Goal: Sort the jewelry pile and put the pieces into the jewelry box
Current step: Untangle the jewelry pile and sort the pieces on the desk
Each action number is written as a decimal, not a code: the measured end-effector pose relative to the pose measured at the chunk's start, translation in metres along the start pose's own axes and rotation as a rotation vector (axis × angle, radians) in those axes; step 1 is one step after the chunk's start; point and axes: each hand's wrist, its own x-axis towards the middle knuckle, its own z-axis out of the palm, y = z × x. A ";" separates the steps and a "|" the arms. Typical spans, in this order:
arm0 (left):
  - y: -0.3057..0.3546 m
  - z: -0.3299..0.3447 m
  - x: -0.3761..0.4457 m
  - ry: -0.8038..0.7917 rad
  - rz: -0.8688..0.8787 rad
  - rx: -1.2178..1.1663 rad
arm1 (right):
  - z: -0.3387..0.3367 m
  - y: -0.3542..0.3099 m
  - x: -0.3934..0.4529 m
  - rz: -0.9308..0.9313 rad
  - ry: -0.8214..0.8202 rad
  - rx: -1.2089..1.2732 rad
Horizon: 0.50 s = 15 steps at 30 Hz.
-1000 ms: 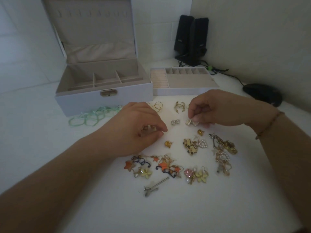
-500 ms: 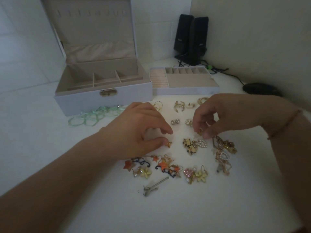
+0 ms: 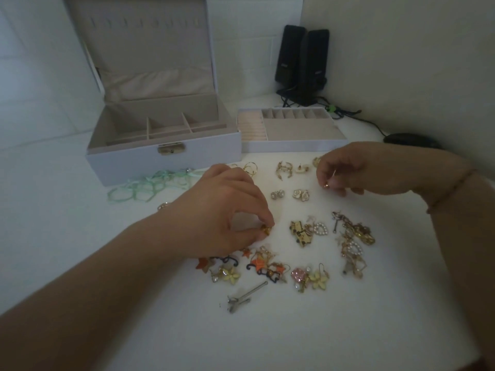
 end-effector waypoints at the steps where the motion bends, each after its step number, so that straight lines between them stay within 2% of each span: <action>1: 0.000 0.000 0.000 -0.001 -0.001 0.001 | 0.001 0.001 0.001 0.015 0.005 0.009; 6: 0.001 0.001 0.001 -0.009 -0.002 0.005 | 0.005 0.004 0.009 0.044 0.007 -0.050; 15: 0.001 0.001 0.002 0.016 -0.024 0.007 | 0.007 0.003 0.011 -0.010 0.001 -0.154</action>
